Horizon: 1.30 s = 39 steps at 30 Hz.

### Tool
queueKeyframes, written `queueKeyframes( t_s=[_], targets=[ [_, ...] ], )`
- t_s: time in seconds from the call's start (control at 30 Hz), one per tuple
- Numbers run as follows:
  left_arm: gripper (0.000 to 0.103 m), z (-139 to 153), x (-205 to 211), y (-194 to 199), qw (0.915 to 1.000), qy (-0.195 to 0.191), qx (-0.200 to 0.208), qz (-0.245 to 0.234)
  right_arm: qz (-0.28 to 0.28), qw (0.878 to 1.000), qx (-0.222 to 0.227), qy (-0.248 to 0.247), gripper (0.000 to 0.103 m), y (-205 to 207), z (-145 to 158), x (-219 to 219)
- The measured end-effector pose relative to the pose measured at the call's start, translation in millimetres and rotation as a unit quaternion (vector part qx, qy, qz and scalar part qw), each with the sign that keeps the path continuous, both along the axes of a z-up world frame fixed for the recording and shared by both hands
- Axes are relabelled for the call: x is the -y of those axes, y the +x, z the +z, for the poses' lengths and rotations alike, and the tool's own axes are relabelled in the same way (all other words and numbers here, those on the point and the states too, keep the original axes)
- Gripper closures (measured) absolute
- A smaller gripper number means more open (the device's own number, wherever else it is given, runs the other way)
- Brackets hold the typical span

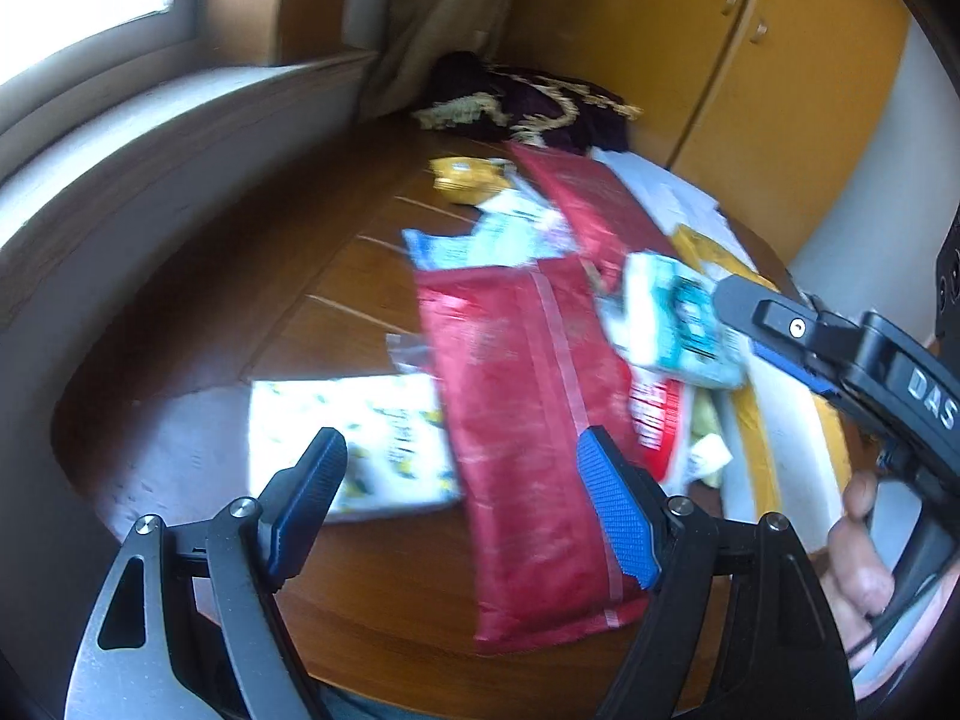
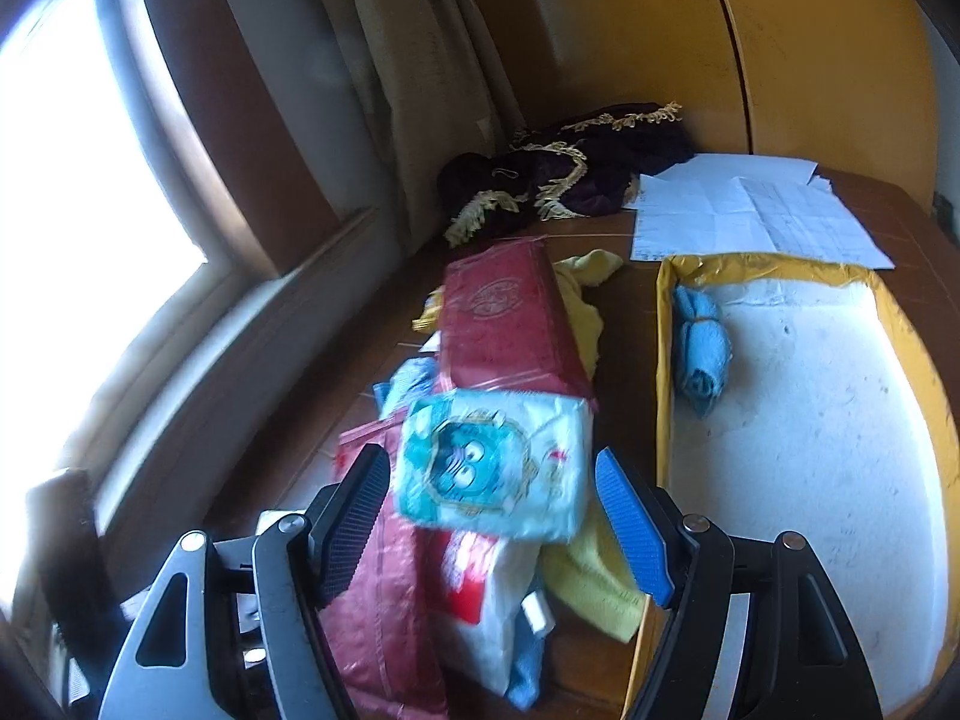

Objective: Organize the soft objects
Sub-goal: 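Grasp the blue cartoon wipes pack with the right tool while the left grasps the lemon-print tissue pack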

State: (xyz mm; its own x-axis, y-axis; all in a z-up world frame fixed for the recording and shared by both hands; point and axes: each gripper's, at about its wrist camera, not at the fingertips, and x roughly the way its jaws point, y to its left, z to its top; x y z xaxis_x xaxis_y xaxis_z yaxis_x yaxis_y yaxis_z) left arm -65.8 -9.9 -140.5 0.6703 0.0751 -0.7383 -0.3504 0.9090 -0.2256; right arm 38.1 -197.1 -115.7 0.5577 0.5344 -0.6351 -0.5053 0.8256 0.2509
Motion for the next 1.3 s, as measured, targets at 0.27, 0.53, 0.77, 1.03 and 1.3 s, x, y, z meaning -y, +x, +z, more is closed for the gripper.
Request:
queueKeyframes(
  t_s=[0.27, 0.53, 0.77, 1.03, 1.3],
  targets=[
    [0.024, 4, -15, -13, 0.999, -0.025, 0.035, 0.007, -0.006, 0.998, -0.005, -0.054, 0.031, 10, -17, -22],
    [0.024, -7, -43, -17, 0.9984, 0.023, -0.013, 0.049, -0.01, 0.998, 0.001, -0.055, 0.06, 4, -16, -20],
    [0.023, -19, -42, -15, 0.9985, 0.018, -0.03, 0.043, -0.005, 0.999, 0.013, -0.037, 0.077, -2, -8, -15],
    [0.052, -13, -23, -9, 0.9989, 0.038, -0.014, 0.023, -0.005, 1.0, 0.006, -0.019, 0.079, -4, -6, -8],
    [0.086, 1, -33, -16, 0.9986, 0.038, 0.01, 0.035, -0.004, 1.0, 0.008, 0.016, 0.087, -11, 4, 5]
  ],
)
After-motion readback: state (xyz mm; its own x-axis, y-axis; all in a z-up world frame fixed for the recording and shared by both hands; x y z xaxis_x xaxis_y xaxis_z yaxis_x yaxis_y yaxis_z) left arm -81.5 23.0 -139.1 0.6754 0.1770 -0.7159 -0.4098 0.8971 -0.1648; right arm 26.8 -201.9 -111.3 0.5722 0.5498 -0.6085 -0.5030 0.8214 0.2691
